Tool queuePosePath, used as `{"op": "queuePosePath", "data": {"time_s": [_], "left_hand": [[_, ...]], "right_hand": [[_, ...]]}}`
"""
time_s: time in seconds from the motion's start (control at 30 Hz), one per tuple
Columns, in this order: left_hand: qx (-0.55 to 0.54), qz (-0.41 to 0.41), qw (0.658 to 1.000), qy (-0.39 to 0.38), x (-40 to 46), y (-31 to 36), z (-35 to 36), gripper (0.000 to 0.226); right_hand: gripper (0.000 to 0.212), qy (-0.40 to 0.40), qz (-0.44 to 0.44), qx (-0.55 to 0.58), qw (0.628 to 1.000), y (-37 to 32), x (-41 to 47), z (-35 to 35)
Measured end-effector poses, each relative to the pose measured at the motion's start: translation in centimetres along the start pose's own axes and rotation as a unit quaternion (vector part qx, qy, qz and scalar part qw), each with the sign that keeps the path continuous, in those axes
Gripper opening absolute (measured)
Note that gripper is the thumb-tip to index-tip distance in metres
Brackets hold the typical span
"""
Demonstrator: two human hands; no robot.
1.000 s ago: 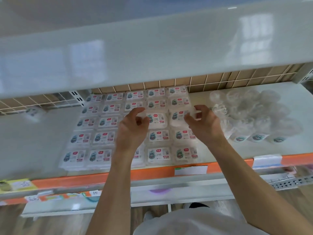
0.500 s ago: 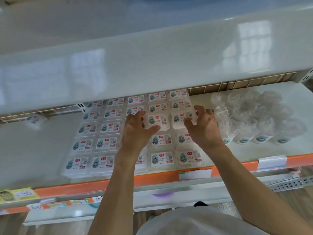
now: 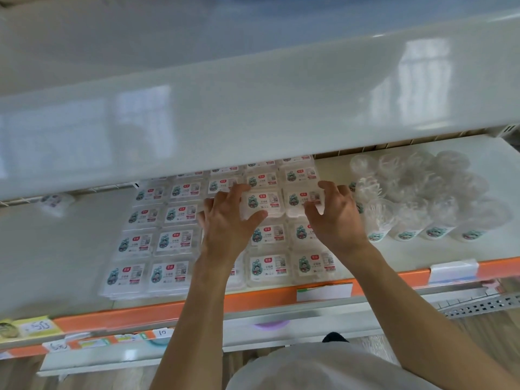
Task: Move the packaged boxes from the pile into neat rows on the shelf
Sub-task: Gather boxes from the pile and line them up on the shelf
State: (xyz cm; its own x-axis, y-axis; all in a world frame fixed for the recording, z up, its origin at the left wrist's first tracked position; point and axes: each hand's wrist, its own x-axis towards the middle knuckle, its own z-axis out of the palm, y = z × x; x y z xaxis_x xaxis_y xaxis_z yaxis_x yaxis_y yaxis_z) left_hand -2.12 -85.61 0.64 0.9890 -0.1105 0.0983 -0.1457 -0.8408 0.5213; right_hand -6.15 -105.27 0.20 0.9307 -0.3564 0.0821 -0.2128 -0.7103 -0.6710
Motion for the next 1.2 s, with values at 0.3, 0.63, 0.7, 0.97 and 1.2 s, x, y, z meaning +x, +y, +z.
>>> {"op": "queuePosePath", "data": {"time_s": [0.3, 0.63, 0.7, 0.97, 1.2], "left_hand": [[0.027, -0.001, 0.999, 0.030, -0.4, 0.1, 0.8, 0.054], [0.051, -0.014, 0.998, 0.037, -0.7, 0.3, 1.2, 0.053], [0.053, -0.016, 0.998, 0.037, -0.8, 0.5, 1.2, 0.053], [0.025, -0.042, 0.998, 0.046, -1.9, 1.3, 0.2, 0.045], [-0.030, -0.043, 0.995, 0.079, -5.7, 1.0, -1.8, 0.035]], "right_hand": [[0.046, -0.031, -0.012, -0.031, 0.999, -0.3, -0.1, -0.3], [0.042, -0.026, -0.022, -0.035, 0.999, -0.5, -0.3, -0.3], [0.043, -0.032, -0.018, -0.039, 0.999, -0.5, -0.3, -0.4], [0.059, -0.072, -0.067, -0.074, 0.992, -2.1, -0.7, -2.3], [0.057, -0.237, -0.167, -0.099, 0.952, -4.4, -2.3, -3.4]]}}
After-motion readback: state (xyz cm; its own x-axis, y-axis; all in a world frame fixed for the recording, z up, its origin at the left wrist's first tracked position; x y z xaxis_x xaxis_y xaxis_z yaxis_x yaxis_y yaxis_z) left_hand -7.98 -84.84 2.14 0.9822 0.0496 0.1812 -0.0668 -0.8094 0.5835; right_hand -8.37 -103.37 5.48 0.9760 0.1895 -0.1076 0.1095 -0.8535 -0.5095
